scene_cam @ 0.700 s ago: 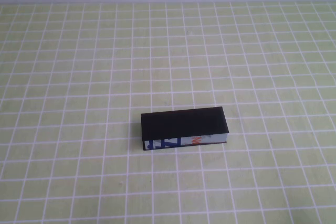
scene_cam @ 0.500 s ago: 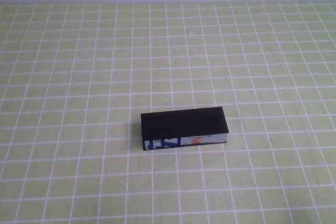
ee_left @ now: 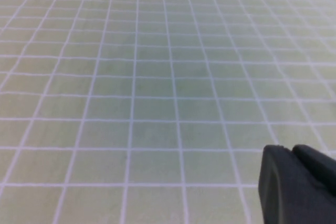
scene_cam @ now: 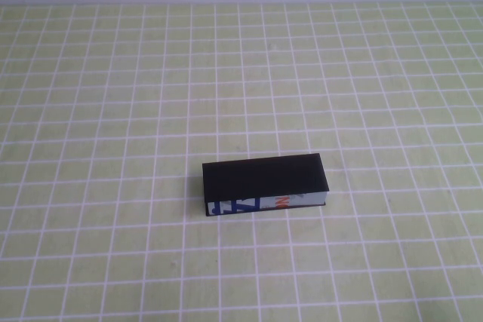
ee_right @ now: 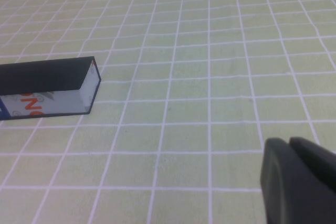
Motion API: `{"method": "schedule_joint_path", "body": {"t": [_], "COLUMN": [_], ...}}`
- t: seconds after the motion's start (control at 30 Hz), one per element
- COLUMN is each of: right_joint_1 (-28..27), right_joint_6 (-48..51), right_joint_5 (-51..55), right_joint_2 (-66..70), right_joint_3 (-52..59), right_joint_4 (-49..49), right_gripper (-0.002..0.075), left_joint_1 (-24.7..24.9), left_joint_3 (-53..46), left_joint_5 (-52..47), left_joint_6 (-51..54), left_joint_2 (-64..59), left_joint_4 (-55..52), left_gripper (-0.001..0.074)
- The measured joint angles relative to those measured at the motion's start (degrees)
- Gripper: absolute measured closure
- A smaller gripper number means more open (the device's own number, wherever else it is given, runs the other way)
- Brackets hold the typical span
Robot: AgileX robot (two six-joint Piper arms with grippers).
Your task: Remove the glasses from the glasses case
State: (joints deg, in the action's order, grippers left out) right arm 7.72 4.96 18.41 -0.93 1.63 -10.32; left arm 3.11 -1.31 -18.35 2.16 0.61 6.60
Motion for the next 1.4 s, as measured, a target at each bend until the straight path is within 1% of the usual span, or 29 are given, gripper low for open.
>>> {"method": "schedule_joint_path", "body": {"t": [0.2, 0.37, 0.5, 0.6, 0.67, 0.7, 0.8, 0.9, 1.0, 1.1, 1.2, 1.3, 1.4], "right_joint_1": [0.0, 0.0, 0.0, 0.0, 0.0, 0.0, 0.0, 0.0, 0.0, 0.0, 0.0, 0.0, 0.0], "right_joint_6": [0.0, 0.0, 0.0, 0.0, 0.0, 0.0, 0.0, 0.0, 0.0, 0.0, 0.0, 0.0, 0.0], "right_joint_5": [0.0, 0.0, 0.0, 0.0, 0.0, 0.0, 0.0, 0.0, 0.0, 0.0, 0.0, 0.0, 0.0], "right_joint_2": [0.0, 0.0, 0.0, 0.0, 0.0, 0.0, 0.0, 0.0, 0.0, 0.0, 0.0, 0.0, 0.0], "right_joint_3": [0.0, 0.0, 0.0, 0.0, 0.0, 0.0, 0.0, 0.0, 0.0, 0.0, 0.0, 0.0, 0.0], "right_joint_4": [0.0, 0.0, 0.0, 0.0, 0.0, 0.0, 0.0, 0.0, 0.0, 0.0, 0.0, 0.0, 0.0], "right_gripper": [0.0743, 0.0743, 0.0743, 0.0743, 0.0743, 0.0743, 0.0743, 0.0743, 0.0743, 0.0743, 0.0743, 0.0743, 0.0743], "left_joint_1": [0.0, 0.0, 0.0, 0.0, 0.0, 0.0, 0.0, 0.0, 0.0, 0.0, 0.0, 0.3, 3.37], "left_joint_3": [0.0, 0.0, 0.0, 0.0, 0.19, 1.19, 7.0, 15.21, 24.32, 31.95, 37.79, 42.16, 45.66], "left_joint_5": [4.46, 7.38, 12.01, 15.93, 15.01, 12.97, 3.85, -6.52, -15.67, -21.53, -23.7, -22.98, -19.63], "left_joint_6": [0.0, -0.11, -0.46, -0.46, -0.46, -0.46, -0.55, 0.77, 6.97, 14.79, 24.55, 33.49, 40.21], "left_joint_2": [0.0, 0.0, 0.0, 0.0, -0.18, -1.2, -8.22, -19.85, -31.95, -43.55, -54.13, -64.54, -73.38], "left_joint_4": [14.92, 17.57, 25.56, 28.38, 30.04, 30.72, 30.75, 28.55, 27.86, 29.31, 34.59, 41.02, 46.2], "left_gripper": [0.0739, 0.0739, 0.0739, 0.0739, 0.0739, 0.0739, 0.0739, 0.0739, 0.0739, 0.0739, 0.0739, 0.0739, 0.0739]}}
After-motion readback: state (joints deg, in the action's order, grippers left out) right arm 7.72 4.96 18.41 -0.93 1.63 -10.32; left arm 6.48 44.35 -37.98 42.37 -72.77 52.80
